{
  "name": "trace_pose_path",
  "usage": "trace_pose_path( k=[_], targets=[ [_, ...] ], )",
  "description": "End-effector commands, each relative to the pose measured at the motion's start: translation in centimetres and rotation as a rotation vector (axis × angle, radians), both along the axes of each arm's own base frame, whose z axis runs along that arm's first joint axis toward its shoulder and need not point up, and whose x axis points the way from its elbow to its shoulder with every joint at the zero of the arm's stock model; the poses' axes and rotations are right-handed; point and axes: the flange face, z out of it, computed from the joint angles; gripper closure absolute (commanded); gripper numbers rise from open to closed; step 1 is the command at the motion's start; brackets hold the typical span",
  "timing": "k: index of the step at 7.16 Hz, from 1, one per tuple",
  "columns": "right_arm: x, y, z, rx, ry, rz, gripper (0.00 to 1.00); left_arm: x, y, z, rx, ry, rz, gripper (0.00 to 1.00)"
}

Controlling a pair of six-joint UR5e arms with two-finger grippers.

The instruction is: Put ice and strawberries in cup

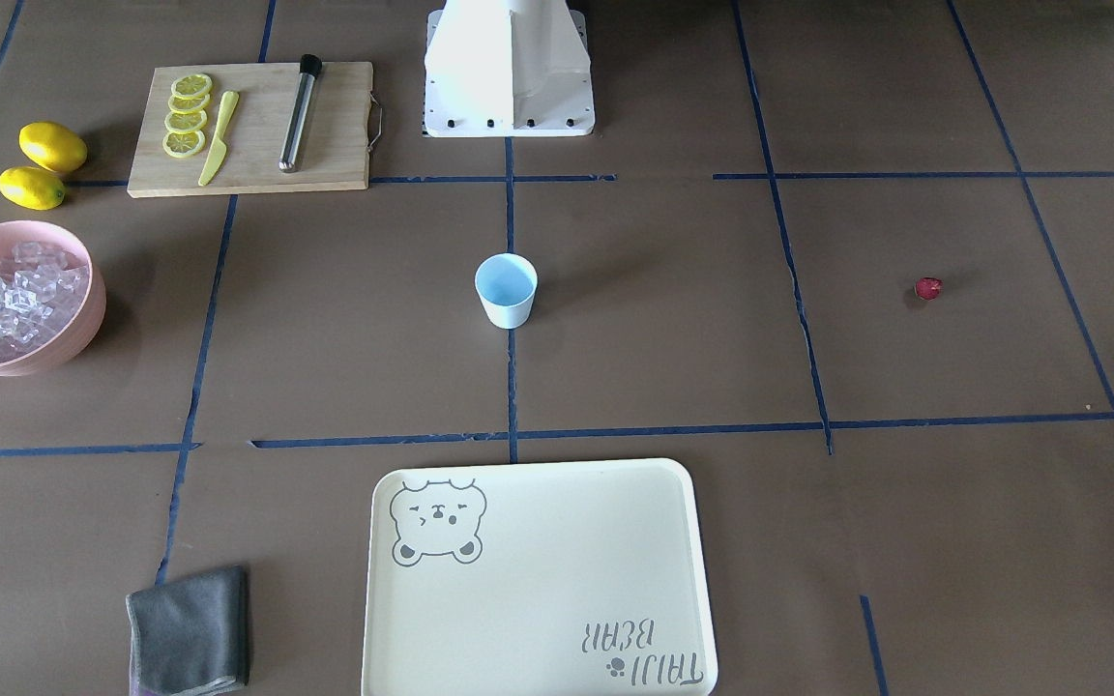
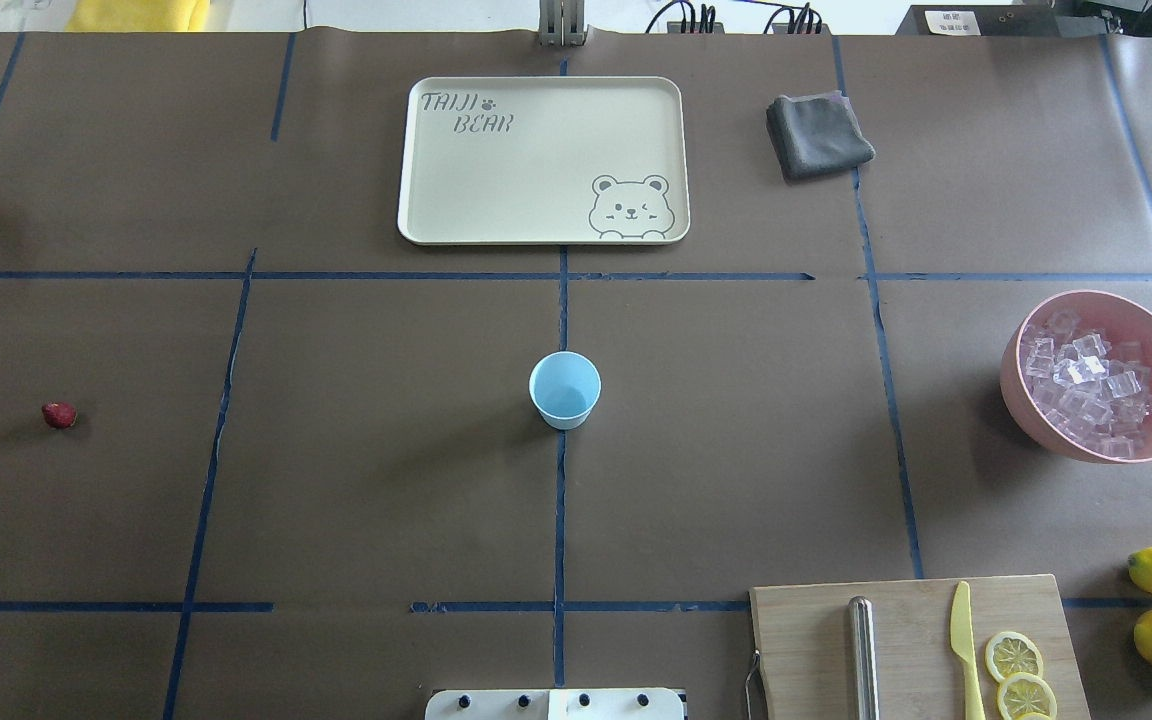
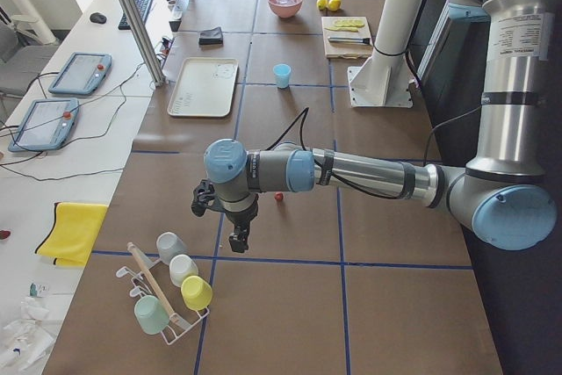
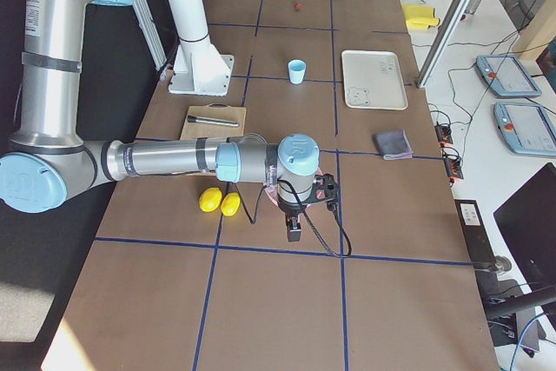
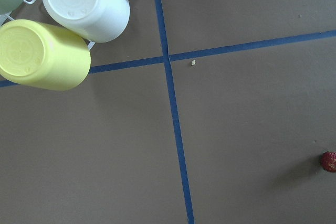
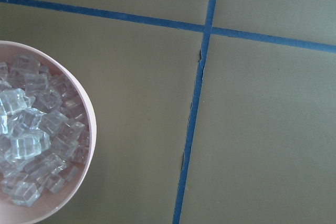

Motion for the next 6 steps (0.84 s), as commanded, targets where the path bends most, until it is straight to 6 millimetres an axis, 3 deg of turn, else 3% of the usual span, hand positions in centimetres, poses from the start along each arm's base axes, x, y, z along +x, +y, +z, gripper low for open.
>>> trace_pose_path(
  k=[1,3,6],
  targets=[
    [0.1,-0.1,-0.5,0.010,0.016,0.000,0.00,0.2,-0.5,-0.9,0.008,-0.003,-0.002,0.00],
    [0.0,-0.1,-0.6,0.007,0.010,0.001,0.00,0.1,0.1,-1.3,0.021,-0.013,-0.001,0.00],
    [-0.2,-0.2,-0.6,0.011,0.009,-0.004,0.00,0.2,2.1,0.7,-0.011,0.000,0.002,0.00]
  ],
)
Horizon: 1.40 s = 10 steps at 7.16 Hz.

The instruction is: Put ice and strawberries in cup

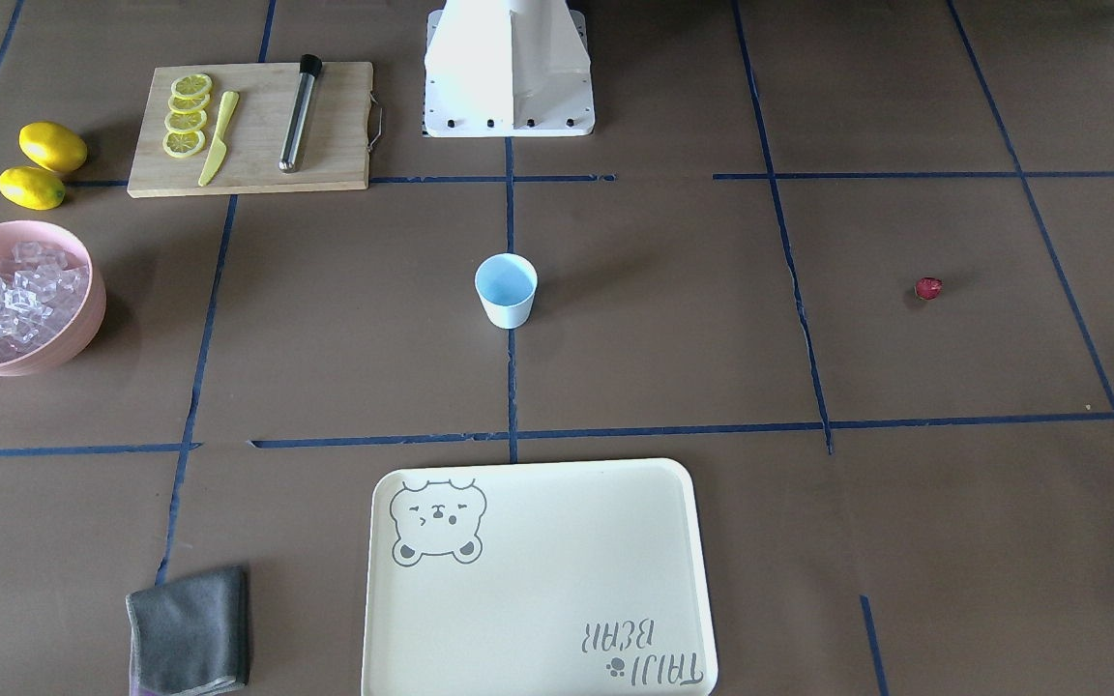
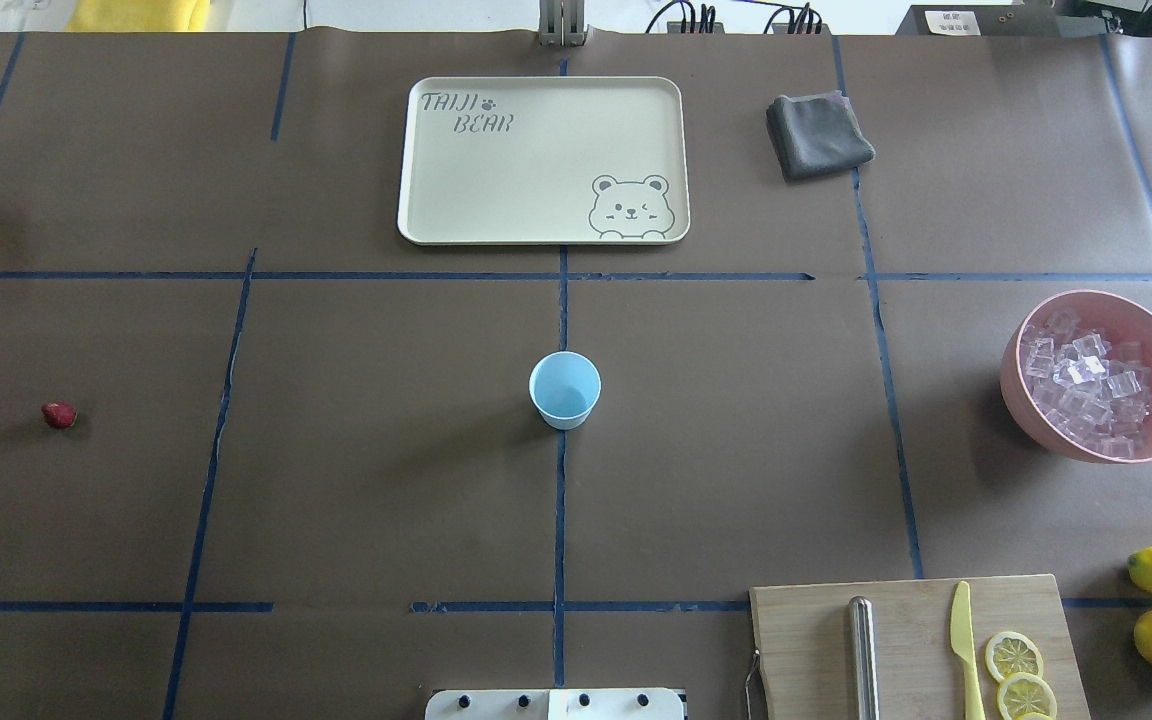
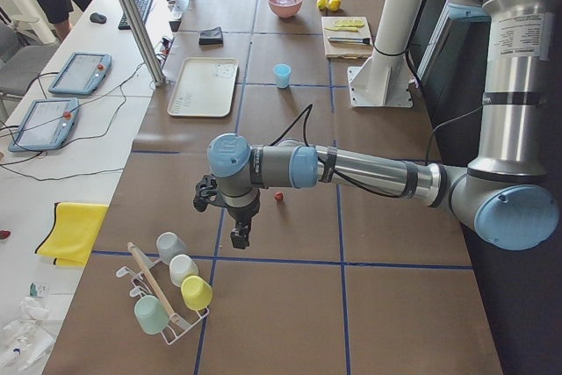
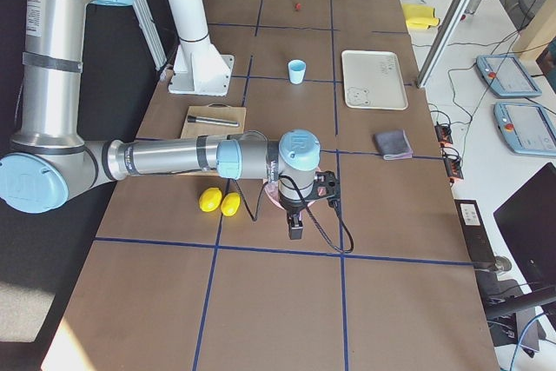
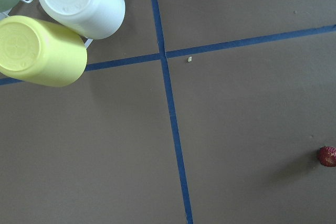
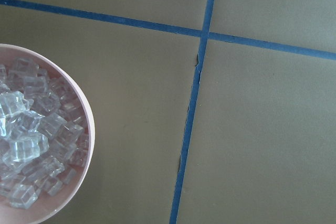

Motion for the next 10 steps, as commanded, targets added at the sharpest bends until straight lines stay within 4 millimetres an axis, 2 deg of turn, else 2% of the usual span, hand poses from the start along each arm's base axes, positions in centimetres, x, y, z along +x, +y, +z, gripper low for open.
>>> trace_pose_path(
  k=[1,3,5,9,10],
  targets=[
    [-0.1,0.0,-0.1,0.003,-0.002,0.000,0.00,0.1,1.4,1.9,-0.033,0.005,0.003,0.00],
    [-0.7,0.7,-0.2,0.084,-0.015,-0.012,0.00,0.6,3.0,3.1,-0.026,0.068,0.003,0.00],
    [-3.4,2.1,0.3,0.145,-0.058,-0.069,0.00,1.6,2.6,2.4,0.038,0.104,0.019,0.00],
    [-4.0,2.1,0.4,0.140,-0.058,-0.079,0.01,1.6,2.6,2.4,0.039,0.103,0.018,0.00],
    [-6.0,1.8,-0.8,0.110,-0.063,-0.071,0.01,1.6,2.5,2.3,0.042,0.103,0.018,0.00]
  ],
)
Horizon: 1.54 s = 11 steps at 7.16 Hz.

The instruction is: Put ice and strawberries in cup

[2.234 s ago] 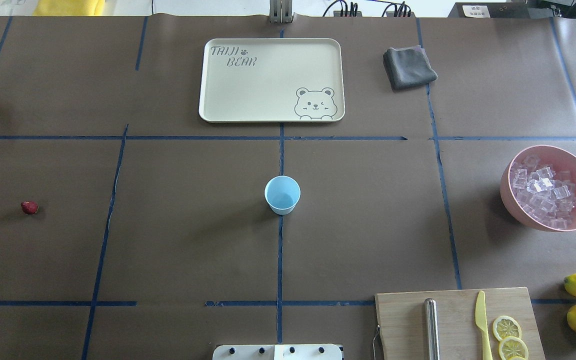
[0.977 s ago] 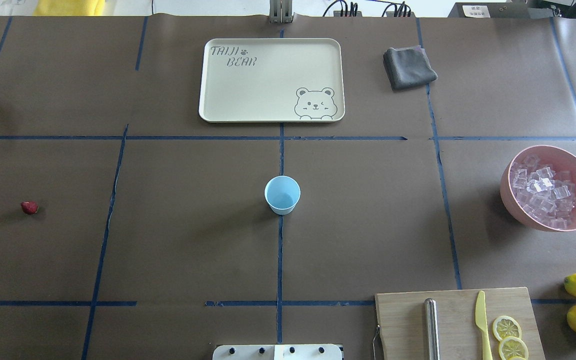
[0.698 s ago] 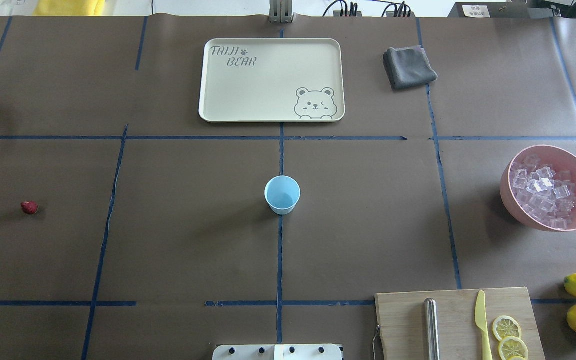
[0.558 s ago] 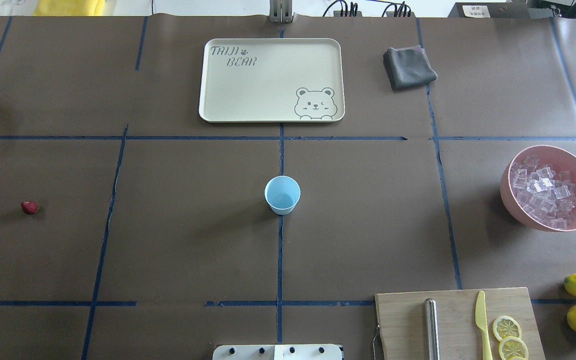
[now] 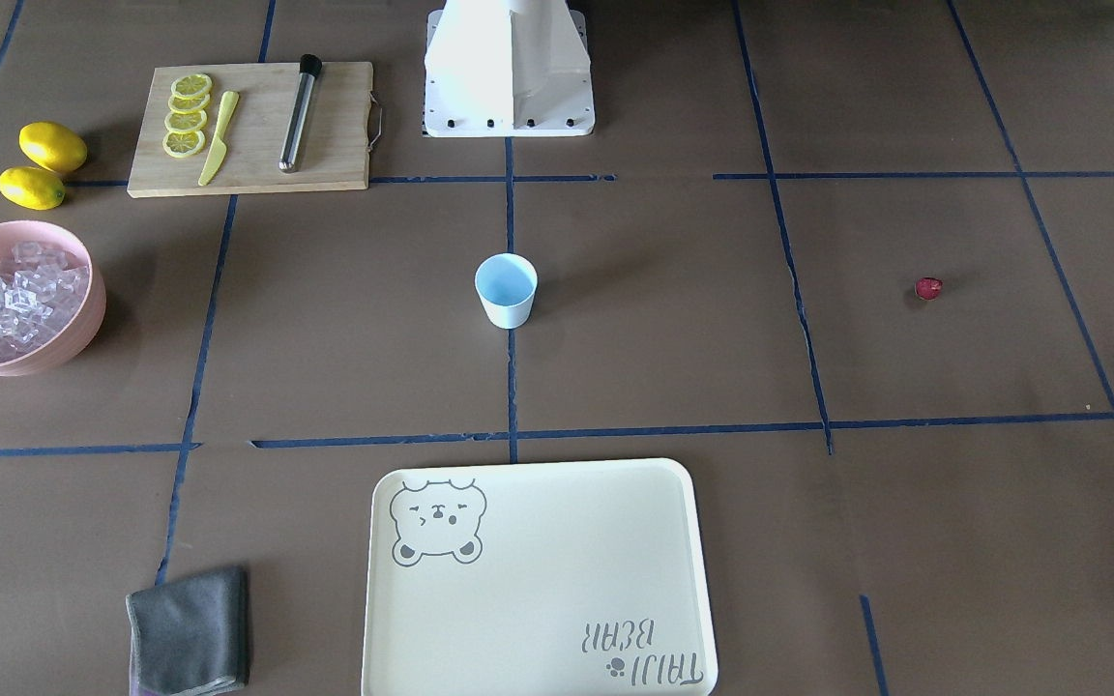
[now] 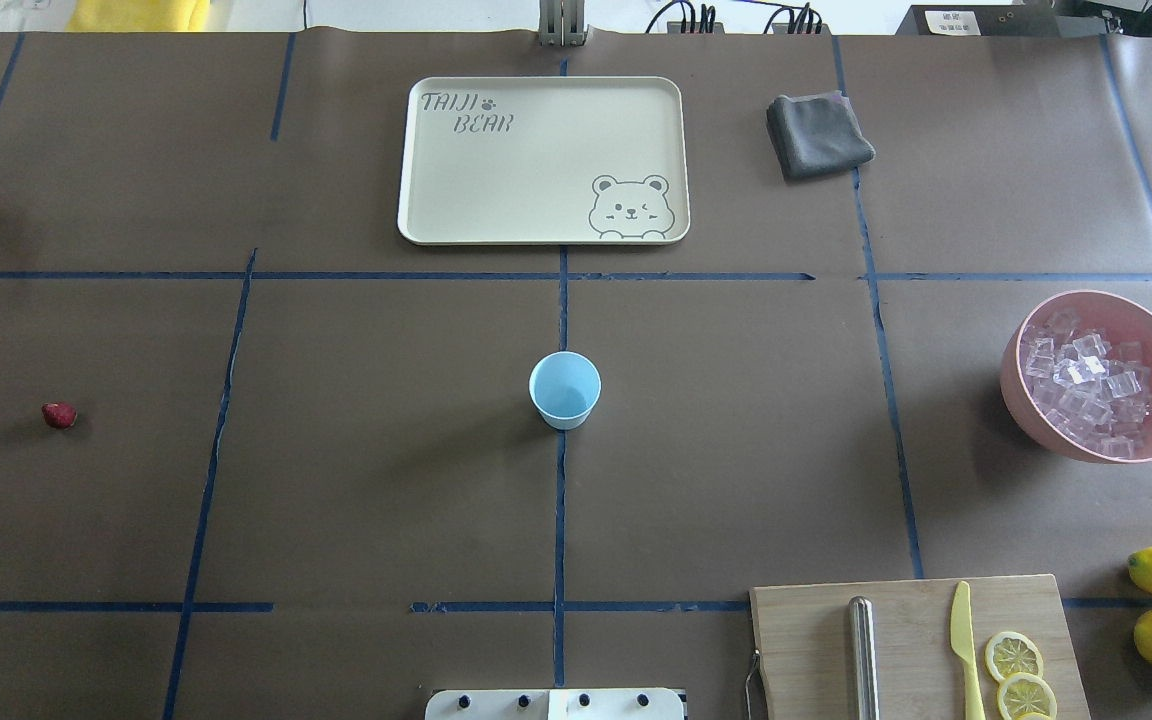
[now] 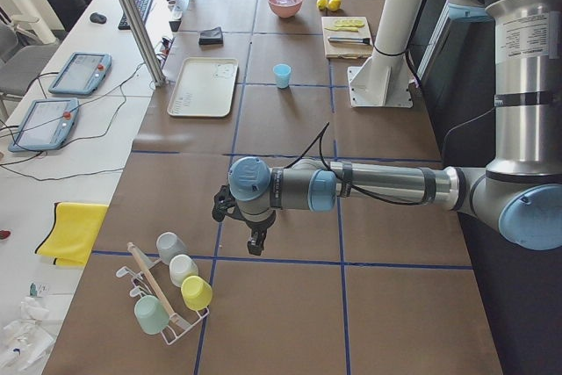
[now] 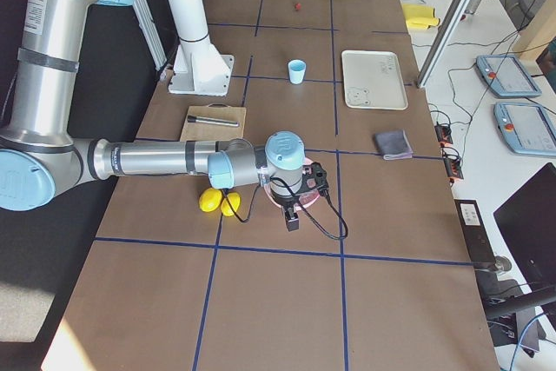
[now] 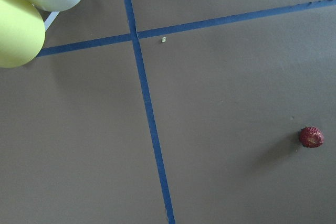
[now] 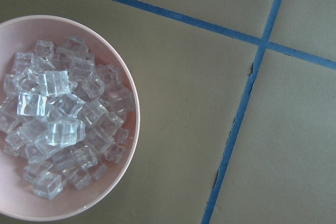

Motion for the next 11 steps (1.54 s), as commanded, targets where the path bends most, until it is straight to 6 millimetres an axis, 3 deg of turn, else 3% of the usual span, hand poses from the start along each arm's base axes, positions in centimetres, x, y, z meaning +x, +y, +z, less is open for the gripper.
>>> trace_pose_path(
  k=[1,2,3,4,11],
  targets=[
    [-5.5,-0.4,-3.2,-0.035,-0.009,0.033,0.01,0.0,0.0,-0.3,0.004,0.000,-0.002,0.00],
    [-9.3,-0.3,-4.6,-0.005,-0.030,0.041,0.01,0.0,0.0,-0.2,0.001,0.000,-0.002,0.00],
    [-13.1,0.3,-4.8,0.038,0.011,0.014,0.01,0.0,0.1,-0.1,-0.002,0.000,-0.002,0.00],
    [-15.1,0.7,-4.9,0.065,0.030,-0.020,0.01,0.0,0.1,0.0,-0.003,0.000,-0.003,0.00],
    [-15.9,0.9,-4.0,0.070,0.055,-0.032,0.14,0.0,0.0,-0.2,0.000,0.000,-0.003,0.00]
  ],
)
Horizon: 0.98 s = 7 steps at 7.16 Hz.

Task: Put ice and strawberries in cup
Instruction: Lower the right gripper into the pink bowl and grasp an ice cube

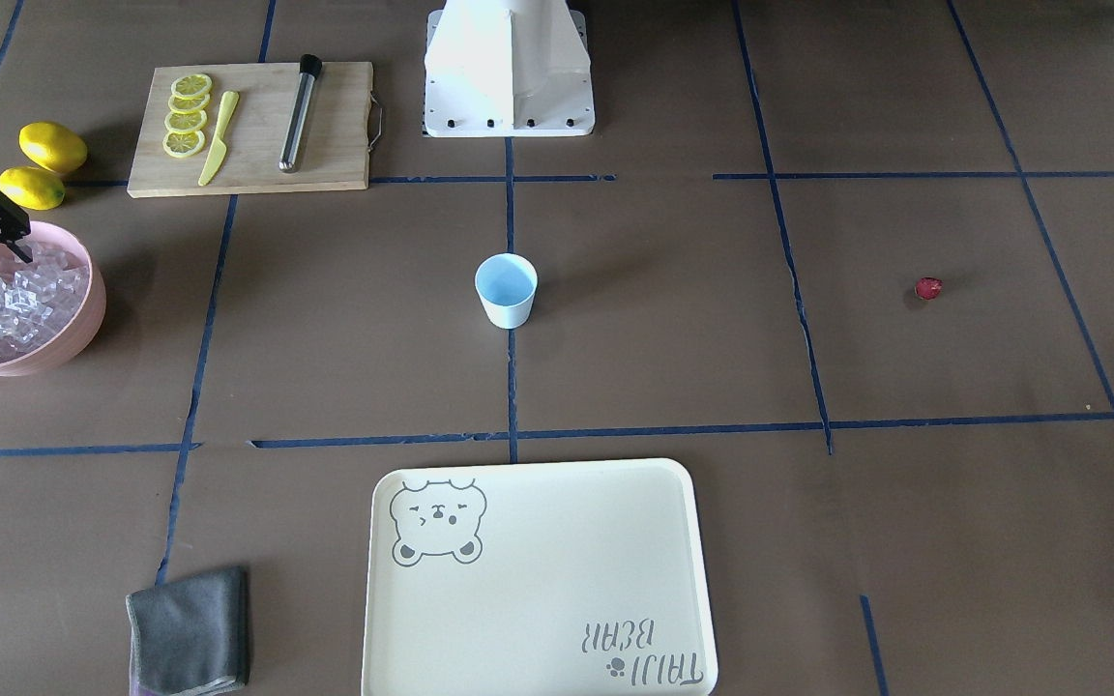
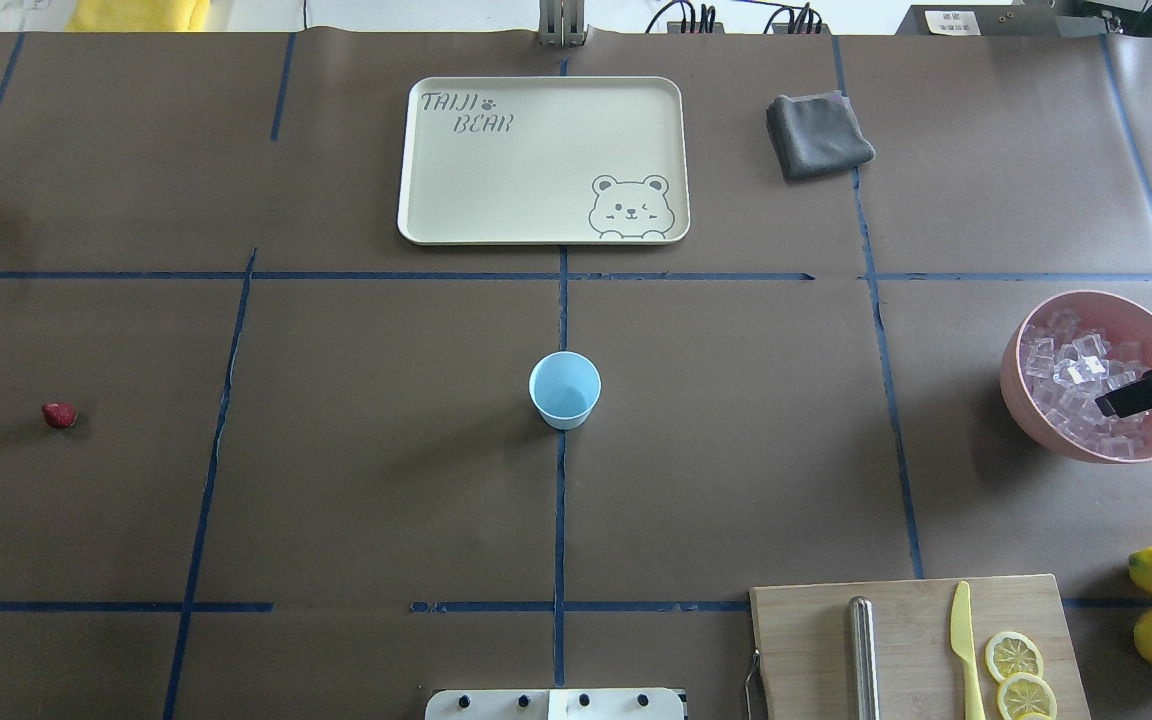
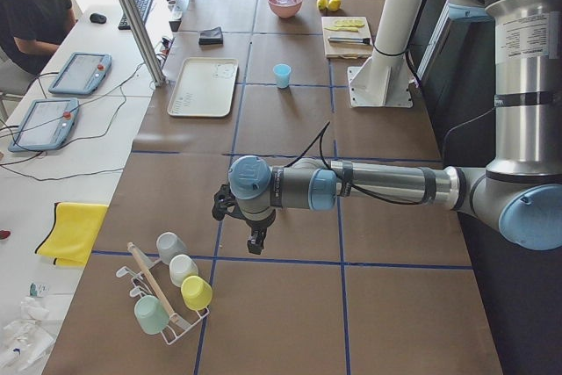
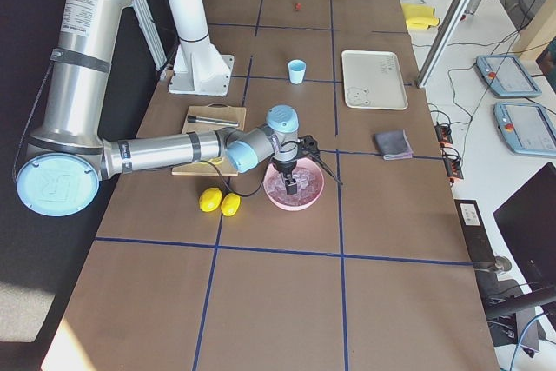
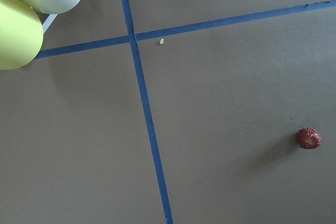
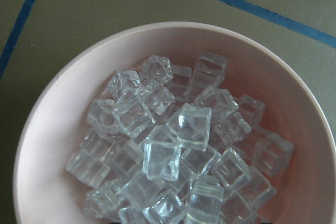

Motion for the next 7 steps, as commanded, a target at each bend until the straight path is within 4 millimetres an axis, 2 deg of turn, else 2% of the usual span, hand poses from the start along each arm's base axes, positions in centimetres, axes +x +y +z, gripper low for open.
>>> trace_pose_path(
  k=[1,5,6,7],
  targets=[
    [-0.34,0.00,0.23,-0.002,0.007,-0.003,0.17,0.00,0.01,-0.06,0.002,0.000,0.001,0.00],
    [-0.80,-0.36,0.58,-0.006,0.009,-0.008,0.23,0.00,-0.06,-0.12,0.004,0.000,0.001,0.00],
    [-1.10,-0.71,0.59,-0.005,0.008,-0.009,0.26,0.00,-0.06,-0.12,0.004,0.000,0.001,0.00],
    [-1.14,-0.77,0.75,-0.006,0.009,-0.009,0.34,0.00,0.01,-0.13,0.004,0.000,0.001,0.00]
  ],
)
